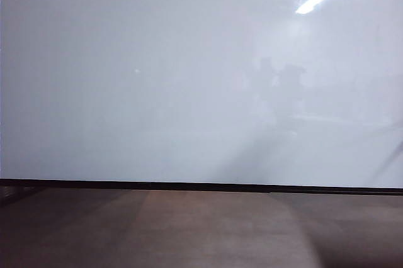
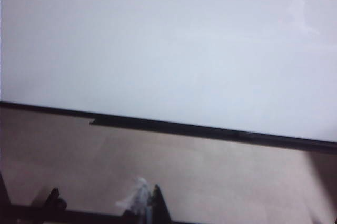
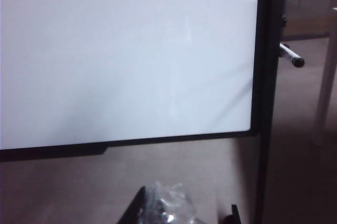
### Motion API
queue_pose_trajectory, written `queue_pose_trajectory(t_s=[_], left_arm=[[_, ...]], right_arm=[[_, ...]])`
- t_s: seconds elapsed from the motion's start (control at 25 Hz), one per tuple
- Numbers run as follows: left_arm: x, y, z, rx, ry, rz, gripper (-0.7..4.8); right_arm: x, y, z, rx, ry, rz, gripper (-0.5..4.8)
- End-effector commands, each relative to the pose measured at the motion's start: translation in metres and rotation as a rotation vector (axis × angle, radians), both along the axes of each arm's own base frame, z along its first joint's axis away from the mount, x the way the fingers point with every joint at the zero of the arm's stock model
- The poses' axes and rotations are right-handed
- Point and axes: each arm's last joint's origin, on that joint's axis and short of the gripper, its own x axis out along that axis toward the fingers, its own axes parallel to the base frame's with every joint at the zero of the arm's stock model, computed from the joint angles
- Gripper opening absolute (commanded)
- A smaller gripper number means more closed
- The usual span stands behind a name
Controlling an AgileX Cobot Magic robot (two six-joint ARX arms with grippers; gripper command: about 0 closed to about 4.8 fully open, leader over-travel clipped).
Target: Reach to the right to find the marker pen, pick it up, and write the number 1 on the whiteboard.
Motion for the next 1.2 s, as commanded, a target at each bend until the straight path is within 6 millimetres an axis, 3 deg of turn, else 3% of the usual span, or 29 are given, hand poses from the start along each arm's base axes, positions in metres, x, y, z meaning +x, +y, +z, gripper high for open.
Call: queue_pose_trajectory(t_s=[0.04,0.28,0.4,0.52,0.6,0.64,0.76,1.0,1.2], left_arm=[[0.0,0.0,0.0,0.002,0.0,0.004,-0.05],[-0.001,0.0,0.006,0.024,-0.025,-0.004,-0.05],[-0.009,0.0,0.035,-0.019,-0.086,0.003,-0.05],[-0.017,-0.001,0.062,-0.02,-0.075,0.002,-0.05],[-0.023,-0.002,0.087,-0.019,-0.081,-0.006,-0.04],[-0.026,-0.002,0.105,-0.016,-0.101,-0.008,-0.04],[-0.029,-0.002,0.14,-0.011,-0.134,-0.009,-0.04],[-0.028,-0.004,0.214,0.0,-0.182,-0.06,-0.05],[-0.029,-0.006,0.26,0.003,-0.216,-0.107,-0.04]], right_arm=[[0.0,-0.001,0.0,0.0,-0.006,-0.022,-0.01],[0.0,0.0,0.005,-0.002,-0.056,-0.015,-0.01],[-0.011,-0.001,0.047,0.036,-0.164,-0.003,0.11],[-0.027,-0.002,0.097,0.004,-0.23,-0.006,0.95],[-0.035,-0.002,0.134,-0.058,-0.296,-0.02,2.16],[-0.036,-0.002,0.156,-0.063,-0.32,-0.021,3.02],[-0.033,-0.002,0.188,-0.064,-0.336,-0.011,4.03],[-0.016,0.0,0.238,-0.118,-0.334,0.001,4.05],[0.0,-0.003,0.255,-0.157,-0.312,-0.041,4.05]])
